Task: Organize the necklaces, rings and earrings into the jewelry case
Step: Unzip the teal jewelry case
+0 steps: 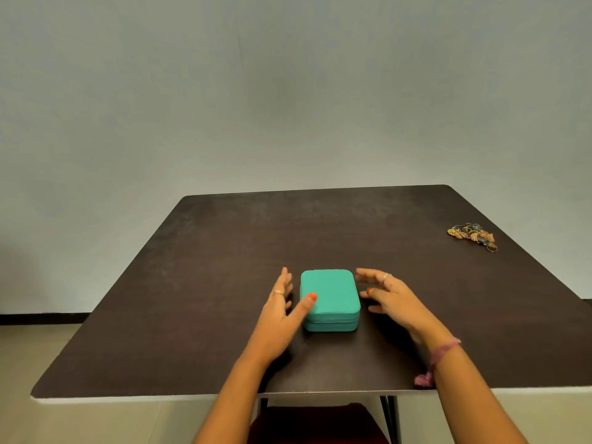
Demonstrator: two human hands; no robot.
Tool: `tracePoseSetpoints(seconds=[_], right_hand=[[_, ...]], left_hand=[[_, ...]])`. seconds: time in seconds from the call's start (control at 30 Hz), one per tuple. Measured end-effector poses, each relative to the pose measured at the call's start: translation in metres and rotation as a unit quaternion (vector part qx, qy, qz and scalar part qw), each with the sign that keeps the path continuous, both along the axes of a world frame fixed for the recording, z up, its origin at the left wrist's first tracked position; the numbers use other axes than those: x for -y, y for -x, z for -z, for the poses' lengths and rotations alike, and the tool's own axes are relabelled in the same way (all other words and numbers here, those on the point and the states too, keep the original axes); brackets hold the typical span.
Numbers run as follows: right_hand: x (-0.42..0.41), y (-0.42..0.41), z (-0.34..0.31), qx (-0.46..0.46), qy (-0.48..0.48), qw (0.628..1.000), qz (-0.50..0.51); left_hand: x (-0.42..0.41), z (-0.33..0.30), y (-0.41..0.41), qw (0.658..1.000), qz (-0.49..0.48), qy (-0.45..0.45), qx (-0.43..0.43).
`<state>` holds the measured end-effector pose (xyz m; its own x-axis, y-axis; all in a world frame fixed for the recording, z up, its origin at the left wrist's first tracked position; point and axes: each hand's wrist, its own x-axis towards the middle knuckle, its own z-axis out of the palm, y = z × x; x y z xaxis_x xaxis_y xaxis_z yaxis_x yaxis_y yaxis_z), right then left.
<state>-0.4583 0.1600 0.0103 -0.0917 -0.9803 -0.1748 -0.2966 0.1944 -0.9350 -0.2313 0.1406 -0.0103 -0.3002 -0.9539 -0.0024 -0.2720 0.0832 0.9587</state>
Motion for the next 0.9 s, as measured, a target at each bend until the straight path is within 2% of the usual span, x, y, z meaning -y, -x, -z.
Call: tracePoseSetpoints(seconds=[0.1,0.2,0.37,0.5,0.9], right_hand=[[0.024,-0.002,0.001,-0.035,-0.006,0.997,-0.063],[0.041,-0.002,0.0,-0.073,-0.018,0.989,-0.124],[0.053,0.002,-0.008,-0.089,-0.044,0.981,-0.17],[0.058,0.005,-0.009,-0.143,-0.052,0.969,-0.193],[0.068,0.007,-0.014,-0.21,-0.049,0.953,-0.212]], left_hand=[[0.007,-0.001,0.002,0.986,0.102,0.037,0.13],[0.011,0.004,0.006,0.971,0.096,0.087,0.201],[0.012,0.007,0.004,0.975,0.081,0.101,0.182],[0.012,0.007,0.004,0.976,0.073,0.103,0.178],[0.012,0.005,0.005,0.976,0.07,0.095,0.186]])
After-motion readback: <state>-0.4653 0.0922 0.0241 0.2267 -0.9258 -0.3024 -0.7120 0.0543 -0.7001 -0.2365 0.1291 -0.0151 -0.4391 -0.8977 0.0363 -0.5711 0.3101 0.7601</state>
